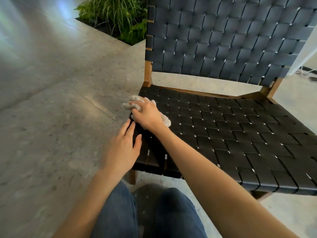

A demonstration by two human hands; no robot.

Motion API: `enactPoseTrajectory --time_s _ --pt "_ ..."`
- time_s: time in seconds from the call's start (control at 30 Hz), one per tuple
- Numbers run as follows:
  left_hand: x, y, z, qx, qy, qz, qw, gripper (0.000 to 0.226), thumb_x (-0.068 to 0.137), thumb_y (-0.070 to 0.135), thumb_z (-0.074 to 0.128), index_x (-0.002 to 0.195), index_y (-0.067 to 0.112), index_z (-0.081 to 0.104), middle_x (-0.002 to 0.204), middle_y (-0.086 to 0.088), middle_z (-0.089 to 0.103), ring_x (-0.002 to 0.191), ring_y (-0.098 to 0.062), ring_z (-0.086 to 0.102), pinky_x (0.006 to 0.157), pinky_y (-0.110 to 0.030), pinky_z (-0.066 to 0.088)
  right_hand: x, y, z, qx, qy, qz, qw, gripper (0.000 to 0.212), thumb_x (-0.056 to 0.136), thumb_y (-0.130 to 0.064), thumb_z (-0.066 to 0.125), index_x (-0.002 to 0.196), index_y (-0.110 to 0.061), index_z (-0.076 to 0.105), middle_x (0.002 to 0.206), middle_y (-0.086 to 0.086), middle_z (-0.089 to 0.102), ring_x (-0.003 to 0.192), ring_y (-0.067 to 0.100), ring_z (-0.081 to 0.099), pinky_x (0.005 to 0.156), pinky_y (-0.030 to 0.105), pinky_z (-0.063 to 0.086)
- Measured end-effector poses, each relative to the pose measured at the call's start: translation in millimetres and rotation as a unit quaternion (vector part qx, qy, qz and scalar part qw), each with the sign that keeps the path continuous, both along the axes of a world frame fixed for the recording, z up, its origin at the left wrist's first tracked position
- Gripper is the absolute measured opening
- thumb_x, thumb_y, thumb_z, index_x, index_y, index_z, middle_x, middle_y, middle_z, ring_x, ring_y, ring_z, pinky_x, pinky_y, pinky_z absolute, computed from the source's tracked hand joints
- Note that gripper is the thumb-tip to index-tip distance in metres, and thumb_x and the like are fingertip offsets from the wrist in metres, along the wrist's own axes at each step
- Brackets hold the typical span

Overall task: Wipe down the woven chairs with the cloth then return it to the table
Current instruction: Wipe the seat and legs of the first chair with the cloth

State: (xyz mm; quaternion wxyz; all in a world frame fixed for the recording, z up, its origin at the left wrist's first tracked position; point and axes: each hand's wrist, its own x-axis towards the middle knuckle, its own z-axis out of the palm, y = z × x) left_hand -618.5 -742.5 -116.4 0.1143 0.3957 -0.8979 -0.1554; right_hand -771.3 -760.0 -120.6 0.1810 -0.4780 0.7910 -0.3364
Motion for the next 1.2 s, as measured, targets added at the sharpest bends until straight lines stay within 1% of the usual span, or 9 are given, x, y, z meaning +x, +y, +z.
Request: enactPoseTrajectory --time_s 0.17,0.3,0.4,0.5,0.63,0.8,0.9,1.03,1.2 --pt "0.7 5.9 7.9 0.023 0.002 0.017 1.000 0.051 0.100 0.041 0.032 0.148 0.025 0.028 0.157 0.008 0.018 0.135 -0.018 0.038 0.097 -0.034 0.042 -26.6 65.0 -6.6 0.065 0.058 0.008 0.996 0.043 0.090 -0.031 0.046 0.132 -0.032 0.054 0.145 -0.007 0.043 0.133 0.018 0.037 0.108 0.041 0.035" --pt "5.5 9.9 10.8 0.007 0.005 0.004 1.000 0.049 0.100 0.041 0.031 0.146 0.024 0.034 0.156 0.006 0.023 0.132 -0.021 0.043 0.094 -0.035 0.046 -83.0 158.4 -8.8 0.153 0.057 -0.118 0.979 0.050 0.082 -0.040 0.044 0.131 -0.038 0.053 0.140 -0.011 0.047 0.129 0.020 0.042 0.105 0.043 0.040" --pt "7.8 10.5 11.5 0.006 0.014 0.005 1.000 0.048 0.100 0.040 0.031 0.145 0.025 0.036 0.155 0.005 0.025 0.131 -0.021 0.045 0.092 -0.035 0.048 -113.5 208.0 -6.5 0.221 0.105 -0.181 0.953 0.052 0.086 -0.043 0.042 0.137 -0.036 0.047 0.144 -0.005 0.044 0.132 0.024 0.038 0.108 0.045 0.036" --pt "14.2 16.8 9.7 0.008 0.050 0.000 0.999 0.046 0.100 0.037 0.034 0.144 0.023 0.039 0.154 0.005 0.030 0.131 -0.020 0.045 0.095 -0.035 0.046 -97.5 204.7 -5.2 0.196 0.102 -0.167 0.961 0.046 0.091 -0.036 0.043 0.136 -0.032 0.051 0.143 0.001 0.045 0.130 0.024 0.039 0.107 0.043 0.036" --pt "34.8 27.9 2.1 0.023 0.141 -0.013 0.990 0.043 0.099 0.026 0.041 0.141 0.016 0.043 0.149 0.000 0.039 0.130 -0.019 0.046 0.095 -0.025 0.039 -33.9 154.7 -0.8 0.099 0.046 -0.084 0.990 0.040 0.092 -0.028 0.047 0.131 -0.031 0.058 0.142 -0.005 0.048 0.129 0.016 0.043 0.107 0.039 0.037" --pt "43.2 30.6 -0.1 0.029 0.167 -0.036 0.985 0.044 0.100 0.025 0.039 0.143 0.015 0.041 0.151 -0.001 0.035 0.133 -0.016 0.040 0.096 -0.021 0.033 40.4 76.8 15.0 0.005 0.004 0.017 1.000 0.037 0.092 -0.025 0.047 0.126 -0.028 0.061 0.143 -0.005 0.047 0.132 0.018 0.038 0.111 0.038 0.030" --pt "43.2 30.8 -0.7 0.033 0.158 -0.022 0.987 0.045 0.101 0.028 0.037 0.144 0.017 0.038 0.153 0.001 0.031 0.132 -0.017 0.041 0.094 -0.024 0.037 52.2 72.5 15.4 0.011 0.018 -0.011 1.000 0.037 0.091 -0.032 0.048 0.126 -0.033 0.059 0.144 -0.005 0.044 0.131 0.021 0.038 0.106 0.044 0.037" --pt "44.0 31.2 -3.4 0.038 0.163 -0.017 0.986 0.046 0.101 0.031 0.035 0.145 0.020 0.036 0.154 0.005 0.029 0.131 -0.016 0.042 0.090 -0.023 0.037 27.5 121.0 8.4 0.052 0.060 -0.029 0.996 0.040 0.090 -0.038 0.048 0.129 -0.036 0.055 0.143 -0.006 0.044 0.130 0.020 0.040 0.101 0.043 0.042" --pt "43.9 31.4 -5.9 0.045 0.176 -0.017 0.983 0.045 0.101 0.032 0.035 0.145 0.020 0.037 0.153 0.003 0.031 0.131 -0.018 0.043 0.088 -0.022 0.037 -34.8 209.6 10.3 0.165 0.089 -0.180 0.966 0.045 0.089 -0.044 0.043 0.133 -0.037 0.051 0.136 -0.002 0.051 0.120 0.022 0.049 0.095 0.044 0.047"
